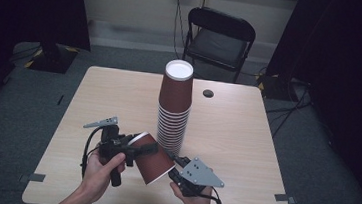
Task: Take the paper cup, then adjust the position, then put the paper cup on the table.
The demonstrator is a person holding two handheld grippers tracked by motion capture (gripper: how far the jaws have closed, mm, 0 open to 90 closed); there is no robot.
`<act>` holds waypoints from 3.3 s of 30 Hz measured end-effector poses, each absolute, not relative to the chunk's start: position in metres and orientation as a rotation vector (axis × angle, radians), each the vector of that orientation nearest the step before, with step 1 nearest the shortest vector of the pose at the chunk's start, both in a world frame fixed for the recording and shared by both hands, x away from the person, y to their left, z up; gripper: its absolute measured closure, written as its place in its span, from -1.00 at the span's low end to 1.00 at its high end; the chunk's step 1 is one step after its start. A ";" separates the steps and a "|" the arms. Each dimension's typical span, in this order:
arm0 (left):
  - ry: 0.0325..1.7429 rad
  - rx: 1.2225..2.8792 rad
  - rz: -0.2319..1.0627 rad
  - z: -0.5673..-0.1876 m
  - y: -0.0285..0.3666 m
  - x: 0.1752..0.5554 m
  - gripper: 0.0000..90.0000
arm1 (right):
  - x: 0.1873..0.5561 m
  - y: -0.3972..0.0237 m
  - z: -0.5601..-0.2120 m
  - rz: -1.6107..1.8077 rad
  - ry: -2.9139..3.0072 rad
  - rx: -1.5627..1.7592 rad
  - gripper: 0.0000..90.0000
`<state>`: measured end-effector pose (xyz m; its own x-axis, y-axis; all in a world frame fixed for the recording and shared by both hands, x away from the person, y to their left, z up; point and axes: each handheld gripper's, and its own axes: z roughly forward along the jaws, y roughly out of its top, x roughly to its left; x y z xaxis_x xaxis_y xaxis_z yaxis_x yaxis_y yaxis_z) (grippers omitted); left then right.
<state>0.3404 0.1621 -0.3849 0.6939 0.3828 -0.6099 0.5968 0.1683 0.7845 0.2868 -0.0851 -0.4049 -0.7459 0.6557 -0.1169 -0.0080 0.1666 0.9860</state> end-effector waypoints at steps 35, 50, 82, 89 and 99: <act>0.672 1.769 0.172 -0.397 0.171 0.330 -0.65 | 0.318 -0.124 -0.421 1.456 2.360 0.927 0.91; 0.526 1.935 0.235 -0.410 0.160 0.324 -0.61 | 0.331 -0.137 -0.417 1.359 2.527 0.979 0.92; 0.171 2.165 0.220 -0.425 0.127 0.309 -0.66 | 0.354 -0.121 -0.417 1.121 2.915 0.998 0.92; 0.090 2.193 0.272 -0.429 0.116 0.304 -0.78 | 0.355 -0.111 -0.415 1.031 2.982 1.027 0.92; 0.066 2.237 0.287 -0.434 0.094 0.299 -0.93 | 0.358 -0.096 -0.412 0.927 3.057 1.074 0.92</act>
<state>0.2990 0.0942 -0.4338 0.9721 0.1457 0.1836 -0.0513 -0.6321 0.7732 0.3577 -0.0959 -0.4121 -0.7735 0.5085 0.3784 0.6330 0.6502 0.4202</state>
